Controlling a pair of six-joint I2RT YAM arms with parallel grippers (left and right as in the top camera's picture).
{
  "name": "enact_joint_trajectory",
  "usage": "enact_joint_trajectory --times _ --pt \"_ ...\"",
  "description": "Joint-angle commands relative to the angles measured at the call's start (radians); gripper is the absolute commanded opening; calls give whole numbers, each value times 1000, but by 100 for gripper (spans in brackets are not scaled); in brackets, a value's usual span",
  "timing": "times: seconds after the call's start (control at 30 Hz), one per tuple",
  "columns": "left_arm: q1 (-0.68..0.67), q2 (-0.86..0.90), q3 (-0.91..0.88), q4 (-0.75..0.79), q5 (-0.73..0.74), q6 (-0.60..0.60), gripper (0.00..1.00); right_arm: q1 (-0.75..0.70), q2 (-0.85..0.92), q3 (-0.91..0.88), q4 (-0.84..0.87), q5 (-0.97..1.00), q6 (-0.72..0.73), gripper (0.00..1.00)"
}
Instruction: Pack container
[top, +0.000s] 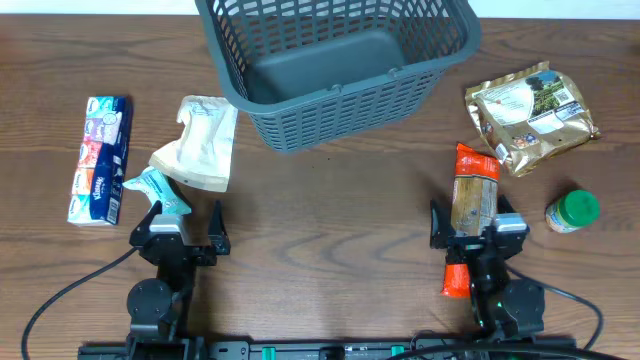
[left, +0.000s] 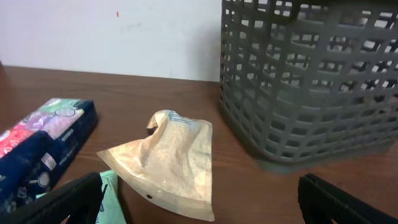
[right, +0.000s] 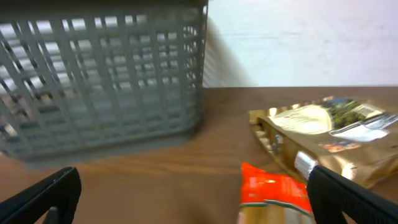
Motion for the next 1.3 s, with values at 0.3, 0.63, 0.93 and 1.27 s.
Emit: enact_joint_trajectory --times 0.3,0.63,0.93,1.27 --pt "-5 308 375 -100 53 -168 98 -12 240 224 111 -9 -2 99" --pt "-5 1009 1257 -615 135 -87 98 -12 915 1082 -481 -69 -94 99" --pt "-5 1225 1622 -1014 131 13 98 -10 1239 1618 -950 -159 -111 99" --pt "-5 1230 1622 -1059 52 61 76 -18 1398 1796 -882 -155 -72 3"
